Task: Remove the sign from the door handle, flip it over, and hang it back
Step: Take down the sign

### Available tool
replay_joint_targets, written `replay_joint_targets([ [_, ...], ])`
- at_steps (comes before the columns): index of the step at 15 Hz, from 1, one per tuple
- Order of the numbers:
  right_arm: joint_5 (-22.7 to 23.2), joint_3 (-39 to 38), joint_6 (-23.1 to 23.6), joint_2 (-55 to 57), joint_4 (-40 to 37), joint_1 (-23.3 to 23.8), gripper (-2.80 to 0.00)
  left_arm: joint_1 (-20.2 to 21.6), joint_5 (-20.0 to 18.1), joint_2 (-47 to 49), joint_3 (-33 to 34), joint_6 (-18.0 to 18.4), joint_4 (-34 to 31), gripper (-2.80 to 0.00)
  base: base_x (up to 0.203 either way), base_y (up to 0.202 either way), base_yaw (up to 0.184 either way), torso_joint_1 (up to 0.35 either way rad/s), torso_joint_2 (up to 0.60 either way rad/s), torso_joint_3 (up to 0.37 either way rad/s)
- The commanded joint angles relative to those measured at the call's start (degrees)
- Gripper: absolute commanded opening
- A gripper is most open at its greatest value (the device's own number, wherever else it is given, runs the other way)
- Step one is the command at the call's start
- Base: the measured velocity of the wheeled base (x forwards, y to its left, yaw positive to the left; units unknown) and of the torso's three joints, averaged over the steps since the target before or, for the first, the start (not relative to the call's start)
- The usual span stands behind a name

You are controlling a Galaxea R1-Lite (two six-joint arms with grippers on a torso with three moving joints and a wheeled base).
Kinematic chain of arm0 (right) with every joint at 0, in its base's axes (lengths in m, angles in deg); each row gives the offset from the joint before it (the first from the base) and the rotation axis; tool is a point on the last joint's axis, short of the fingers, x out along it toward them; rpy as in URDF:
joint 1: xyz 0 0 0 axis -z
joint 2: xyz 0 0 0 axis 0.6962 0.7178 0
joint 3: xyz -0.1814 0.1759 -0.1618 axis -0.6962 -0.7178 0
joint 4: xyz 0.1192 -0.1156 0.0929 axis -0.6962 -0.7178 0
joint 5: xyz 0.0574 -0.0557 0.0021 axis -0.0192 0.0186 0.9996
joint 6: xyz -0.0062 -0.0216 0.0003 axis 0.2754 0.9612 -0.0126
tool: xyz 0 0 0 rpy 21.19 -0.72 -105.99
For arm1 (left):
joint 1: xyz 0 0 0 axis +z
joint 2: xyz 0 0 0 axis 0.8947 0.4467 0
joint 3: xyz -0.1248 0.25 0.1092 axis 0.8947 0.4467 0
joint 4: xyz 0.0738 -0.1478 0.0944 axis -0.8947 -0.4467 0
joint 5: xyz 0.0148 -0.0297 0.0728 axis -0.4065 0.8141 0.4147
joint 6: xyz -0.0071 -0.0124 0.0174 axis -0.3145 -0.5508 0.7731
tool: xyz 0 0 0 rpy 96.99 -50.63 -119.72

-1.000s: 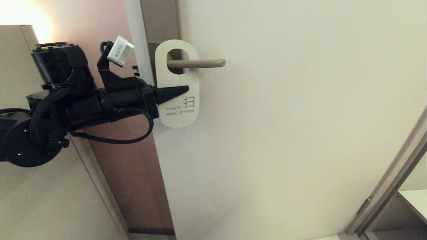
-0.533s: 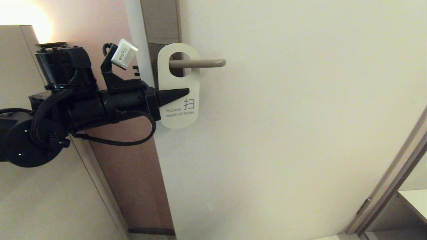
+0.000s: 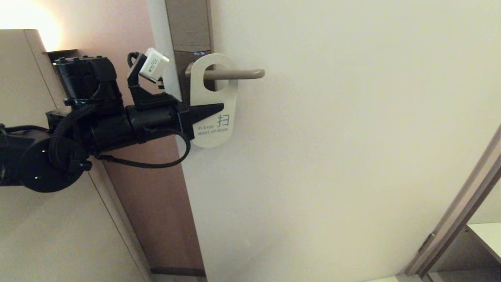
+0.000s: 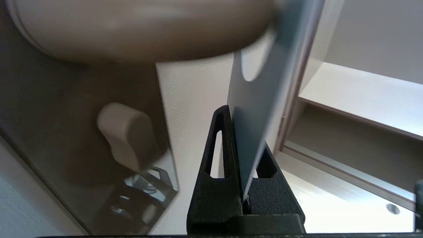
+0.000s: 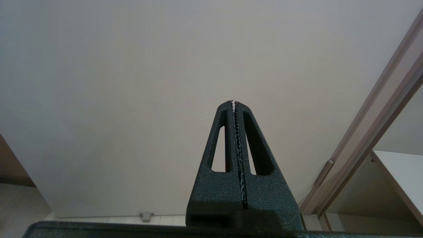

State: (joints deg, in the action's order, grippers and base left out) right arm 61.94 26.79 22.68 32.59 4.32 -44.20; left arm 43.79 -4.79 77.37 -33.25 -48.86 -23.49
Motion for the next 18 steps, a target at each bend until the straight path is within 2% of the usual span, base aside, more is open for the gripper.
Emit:
replay_joint_targets([
  [1, 0.00, 0.00, 0.06, 0.05, -0.01, -0.01, -2.80, -0.01, 0.08, 2.03, -1.50, -0.01, 0.23, -2.80, 0.000, 0.000, 0.000, 0.000, 0.00, 0.000],
  [8, 0.00, 0.00, 0.06, 0.05, 0.05, -0.01, -2.80, -0.35, 0.23, 3.77, -3.88, -0.01, 0.13, -2.80, 0.000, 0.000, 0.000, 0.000, 0.00, 0.000],
  [14, 0.00, 0.00, 0.06, 0.05, -0.01, -0.01, -2.80, -4.27, 2.33, 2.00, -3.70, -0.01, -1.09, -2.80, 0.000, 0.000, 0.000, 0.000, 0.00, 0.000],
  [18, 0.00, 0.00, 0.06, 0.05, 0.06, -0.01, -2.80, -4.49, 2.34, 2.18, -3.88, -0.01, -1.18, -2.80, 0.000, 0.000, 0.000, 0.000, 0.00, 0.000],
])
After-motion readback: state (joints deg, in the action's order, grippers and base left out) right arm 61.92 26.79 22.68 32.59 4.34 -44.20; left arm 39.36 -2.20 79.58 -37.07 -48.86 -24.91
